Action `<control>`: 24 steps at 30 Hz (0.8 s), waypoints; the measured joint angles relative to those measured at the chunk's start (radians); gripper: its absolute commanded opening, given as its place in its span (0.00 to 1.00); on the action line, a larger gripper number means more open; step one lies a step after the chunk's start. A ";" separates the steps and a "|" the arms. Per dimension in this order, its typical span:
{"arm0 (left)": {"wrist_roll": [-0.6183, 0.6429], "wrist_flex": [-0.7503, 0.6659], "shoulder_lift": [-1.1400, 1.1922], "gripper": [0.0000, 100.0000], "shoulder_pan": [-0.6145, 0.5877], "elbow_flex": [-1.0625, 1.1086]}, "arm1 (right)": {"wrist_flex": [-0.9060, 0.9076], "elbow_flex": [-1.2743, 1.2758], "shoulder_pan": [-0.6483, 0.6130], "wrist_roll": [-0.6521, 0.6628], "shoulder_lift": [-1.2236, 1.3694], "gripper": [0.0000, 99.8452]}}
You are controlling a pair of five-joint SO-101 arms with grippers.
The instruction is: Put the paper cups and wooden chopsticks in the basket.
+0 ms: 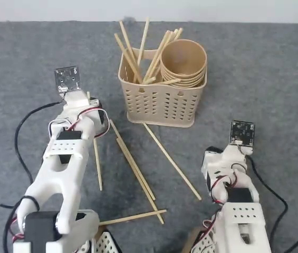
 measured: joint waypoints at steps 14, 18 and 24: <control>-0.002 -0.012 -0.546 0.01 -0.195 -0.075 | 0.180 -0.037 0.003 0.083 0.000 0.01; -0.002 -0.068 -0.694 0.01 -0.172 -0.153 | 0.203 -0.046 0.002 0.097 0.000 0.01; -0.002 -0.150 -0.720 0.01 -0.051 -0.348 | 0.203 -0.046 0.002 0.097 0.000 0.01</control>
